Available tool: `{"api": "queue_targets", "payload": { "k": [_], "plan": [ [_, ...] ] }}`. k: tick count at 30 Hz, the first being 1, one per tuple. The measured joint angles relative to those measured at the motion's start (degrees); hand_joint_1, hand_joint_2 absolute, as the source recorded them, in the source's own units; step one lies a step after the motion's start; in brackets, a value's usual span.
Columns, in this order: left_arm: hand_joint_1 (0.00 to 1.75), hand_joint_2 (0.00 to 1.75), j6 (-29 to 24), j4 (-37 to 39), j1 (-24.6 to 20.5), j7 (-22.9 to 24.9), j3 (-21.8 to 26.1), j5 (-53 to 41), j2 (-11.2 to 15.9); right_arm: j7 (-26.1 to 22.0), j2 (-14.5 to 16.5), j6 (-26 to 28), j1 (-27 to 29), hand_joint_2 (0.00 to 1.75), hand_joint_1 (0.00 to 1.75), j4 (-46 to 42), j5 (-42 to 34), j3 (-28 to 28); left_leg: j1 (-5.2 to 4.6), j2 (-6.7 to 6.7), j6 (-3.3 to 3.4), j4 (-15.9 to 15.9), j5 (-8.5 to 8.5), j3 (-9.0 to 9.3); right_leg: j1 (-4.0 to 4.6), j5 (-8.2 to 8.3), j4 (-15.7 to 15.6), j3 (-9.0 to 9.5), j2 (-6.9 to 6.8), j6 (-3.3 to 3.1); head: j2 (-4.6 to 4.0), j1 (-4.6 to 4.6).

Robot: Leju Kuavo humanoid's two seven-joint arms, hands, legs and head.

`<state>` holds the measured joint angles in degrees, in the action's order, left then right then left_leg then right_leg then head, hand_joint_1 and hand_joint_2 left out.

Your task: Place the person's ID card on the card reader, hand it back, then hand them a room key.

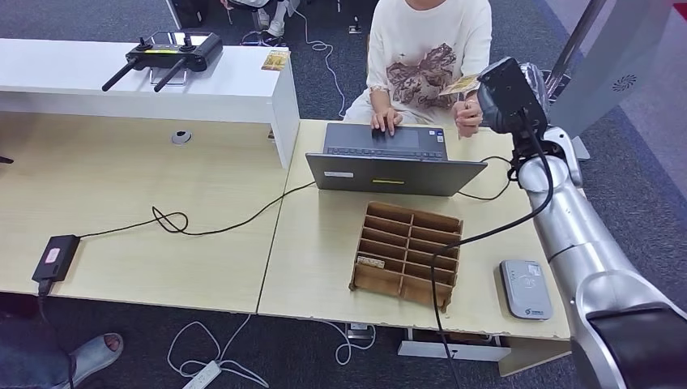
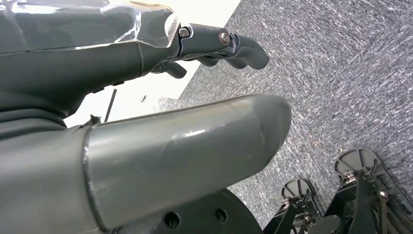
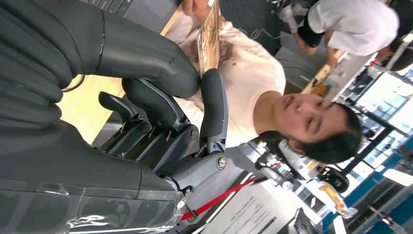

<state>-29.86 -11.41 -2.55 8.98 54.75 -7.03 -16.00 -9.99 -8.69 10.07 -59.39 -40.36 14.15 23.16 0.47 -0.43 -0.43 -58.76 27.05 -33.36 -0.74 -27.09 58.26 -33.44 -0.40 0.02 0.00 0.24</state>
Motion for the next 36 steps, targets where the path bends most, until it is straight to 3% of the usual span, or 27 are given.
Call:
{"api": "queue_targets", "payload": {
  "k": [11,22,24,26,28,36],
  "plan": [
    [0.00,0.00,-0.2,0.0,0.0,0.0,0.0,0.1,0.0,0.5,0.6,1.0,-3.3,1.75,1.75,7.8,0.0,0.1,0.00,-0.01,0.00,0.0,-0.01,0.00,0.00,0.00,0.0,0.00,0.00,0.01,0.00,0.00],
    [0.00,0.00,-0.4,0.0,0.0,-0.2,0.0,0.5,0.0,4.8,0.6,9.4,-5.8,1.75,1.74,12.1,11.0,2.4,0.00,0.01,0.00,0.0,-0.01,0.01,0.00,0.01,0.0,0.00,0.01,0.01,0.00,0.00],
    [0.00,0.00,-0.7,0.0,0.0,-0.1,0.0,0.6,0.0,5.0,0.6,10.0,-5.9,1.75,1.57,12.5,11.9,2.9,0.00,0.01,0.00,0.0,-0.01,0.01,0.00,0.01,0.0,0.00,0.01,0.01,0.00,0.00],
    [0.00,0.00,-0.9,0.0,0.0,-0.1,0.0,0.7,-0.1,5.3,0.6,10.6,-5.9,1.75,0.75,12.9,12.6,3.3,0.00,0.01,0.00,0.0,-0.01,0.01,0.00,0.01,0.0,0.00,0.01,0.01,0.00,0.00],
    [0.00,0.00,-1.0,0.0,0.0,-0.1,0.0,0.8,-0.1,5.5,0.6,11.2,-5.9,1.75,0.05,13.1,13.1,3.6,0.00,0.01,0.00,0.0,-0.01,0.01,0.00,0.01,0.0,0.00,0.01,0.01,0.00,0.00],
    [0.00,0.00,-1.0,0.0,0.0,-0.2,0.0,1.1,-0.2,5.7,0.6,11.7,-5.9,1.75,0.00,13.8,13.7,4.3,0.00,0.01,0.01,0.0,-0.01,0.01,0.00,0.01,0.0,0.00,0.01,0.01,0.00,0.00]
  ]
}}
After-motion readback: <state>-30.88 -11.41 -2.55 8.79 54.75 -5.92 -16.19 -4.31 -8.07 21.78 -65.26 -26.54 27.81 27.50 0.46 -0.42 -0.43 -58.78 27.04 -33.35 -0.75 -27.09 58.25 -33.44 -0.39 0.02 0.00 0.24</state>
